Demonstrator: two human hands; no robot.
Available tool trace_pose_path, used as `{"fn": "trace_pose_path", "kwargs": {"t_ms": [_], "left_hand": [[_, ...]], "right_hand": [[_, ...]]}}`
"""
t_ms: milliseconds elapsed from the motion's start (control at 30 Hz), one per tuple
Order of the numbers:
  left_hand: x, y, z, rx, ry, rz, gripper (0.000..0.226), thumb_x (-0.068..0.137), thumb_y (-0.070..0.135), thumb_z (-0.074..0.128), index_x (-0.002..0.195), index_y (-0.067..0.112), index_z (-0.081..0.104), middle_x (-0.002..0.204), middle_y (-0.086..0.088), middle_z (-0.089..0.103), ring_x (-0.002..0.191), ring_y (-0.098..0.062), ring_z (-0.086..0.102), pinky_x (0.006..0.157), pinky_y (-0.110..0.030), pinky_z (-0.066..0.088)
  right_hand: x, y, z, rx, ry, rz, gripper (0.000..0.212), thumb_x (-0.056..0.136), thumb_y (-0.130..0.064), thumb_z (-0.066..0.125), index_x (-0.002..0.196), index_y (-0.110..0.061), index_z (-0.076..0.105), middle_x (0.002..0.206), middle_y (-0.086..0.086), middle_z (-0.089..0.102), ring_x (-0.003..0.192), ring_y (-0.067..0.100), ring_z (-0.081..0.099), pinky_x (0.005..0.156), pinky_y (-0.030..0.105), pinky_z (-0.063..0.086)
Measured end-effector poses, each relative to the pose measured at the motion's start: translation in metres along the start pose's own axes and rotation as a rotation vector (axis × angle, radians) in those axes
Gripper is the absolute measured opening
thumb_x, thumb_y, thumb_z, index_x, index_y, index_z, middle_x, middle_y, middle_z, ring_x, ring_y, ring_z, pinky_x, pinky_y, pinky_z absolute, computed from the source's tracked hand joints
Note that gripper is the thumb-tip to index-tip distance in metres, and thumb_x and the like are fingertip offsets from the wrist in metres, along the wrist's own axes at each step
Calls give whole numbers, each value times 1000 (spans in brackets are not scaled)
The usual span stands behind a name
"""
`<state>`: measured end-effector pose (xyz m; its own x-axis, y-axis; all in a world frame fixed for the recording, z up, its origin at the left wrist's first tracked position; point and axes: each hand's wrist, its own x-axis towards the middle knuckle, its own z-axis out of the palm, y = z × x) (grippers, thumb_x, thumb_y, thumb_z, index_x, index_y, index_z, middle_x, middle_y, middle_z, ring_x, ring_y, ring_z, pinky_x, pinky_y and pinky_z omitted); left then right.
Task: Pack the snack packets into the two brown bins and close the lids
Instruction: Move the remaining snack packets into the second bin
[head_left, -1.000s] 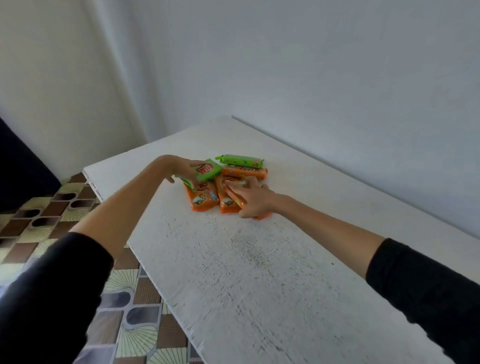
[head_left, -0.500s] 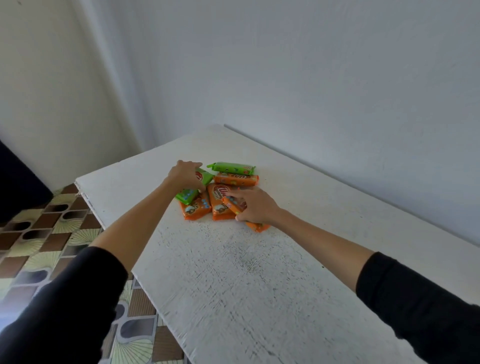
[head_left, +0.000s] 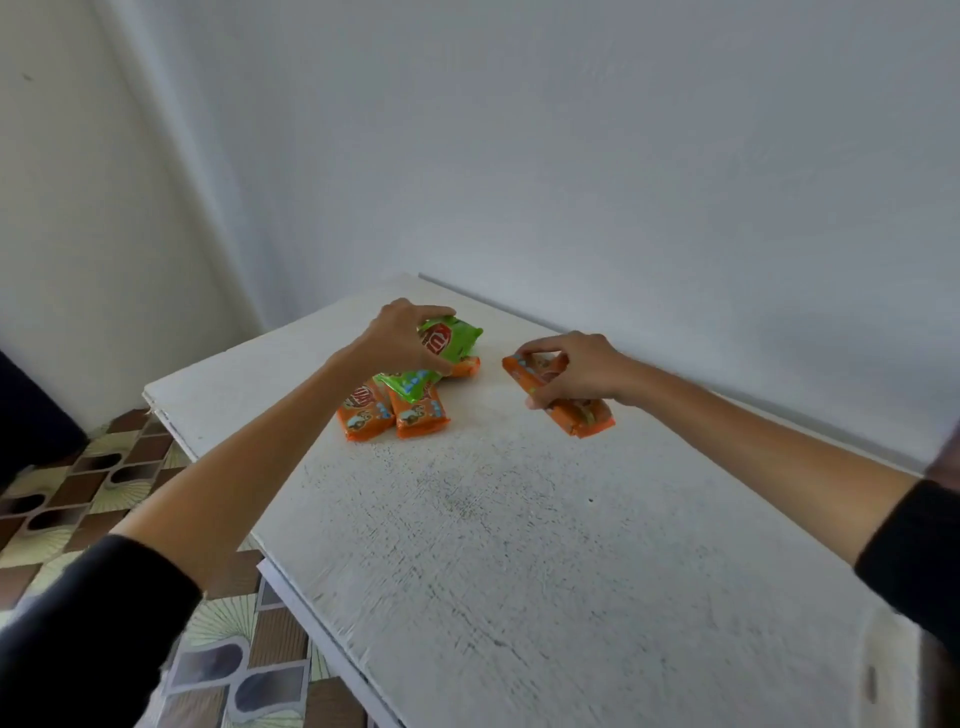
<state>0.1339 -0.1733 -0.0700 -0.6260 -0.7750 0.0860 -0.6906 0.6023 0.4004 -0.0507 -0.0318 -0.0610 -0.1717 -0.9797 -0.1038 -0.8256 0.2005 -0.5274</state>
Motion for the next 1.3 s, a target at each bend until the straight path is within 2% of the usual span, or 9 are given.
{"fn": "trace_pose_path", "kwargs": {"t_ms": [133,300,500,633,767,933,1100,1167,1300], "left_hand": [[-8,60,2,26,-38,148,75,68,29,80,134,28,46,114,-9,49,104,-20,46,73,-18,33],[-36,138,7,43,-122,330,77,67,26,81,134,32,44,117,-10,49,108,-23,50,90,-34,46],[-87,233,26,2,-239,581,76,65,21,82,128,40,45,116,-3,49,105,-17,53,76,-17,44],[-129,289,42,-40,-349,762,77,60,30,84,120,51,41,107,9,48,98,-8,54,68,-9,49],[-167,328,62,-90,-516,907,73,57,43,74,124,52,46,107,15,45,100,-1,50,79,-9,48],[-203,350,104,8,-685,1028,77,64,33,79,131,47,43,116,12,39,104,2,40,87,-10,41],[-217,364,142,240,-770,1085,81,71,28,76,136,48,32,128,12,30,111,-2,31,91,-15,38],[-217,365,149,319,-752,1095,81,74,30,74,138,48,29,131,13,26,113,-5,32,91,-15,37],[-228,362,158,495,-630,1158,67,84,40,60,141,40,25,138,9,27,124,-9,34,95,-22,39]], "right_hand": [[-56,19,-36,-66,89,15,68,70,-37,78,132,-34,48,133,2,51,118,22,48,93,35,45],[-139,54,-71,-123,155,77,65,71,-38,77,129,-38,49,122,-3,51,105,15,46,88,33,44],[-251,94,-98,-173,170,134,64,70,-39,77,127,-41,48,86,-23,40,93,9,43,78,26,37],[-320,117,-105,-171,154,144,65,69,-39,78,126,-45,47,88,-25,37,91,7,43,70,18,38],[-380,135,-98,-190,88,131,63,67,-40,78,115,-55,41,90,-23,41,84,1,46,67,12,36],[-431,161,-69,-180,-63,154,61,53,-63,71,101,-70,35,105,-23,41,97,-1,46,82,18,43],[-449,168,-43,-283,-57,131,68,66,-42,77,125,-49,44,116,-16,37,102,0,39,88,19,43],[-453,168,-35,-329,-25,112,73,69,-40,76,132,-44,39,126,-17,35,108,-1,35,89,11,35],[-459,166,-20,-386,54,111,67,82,-36,66,139,-40,32,139,-18,35,130,3,26,99,20,36]]}}
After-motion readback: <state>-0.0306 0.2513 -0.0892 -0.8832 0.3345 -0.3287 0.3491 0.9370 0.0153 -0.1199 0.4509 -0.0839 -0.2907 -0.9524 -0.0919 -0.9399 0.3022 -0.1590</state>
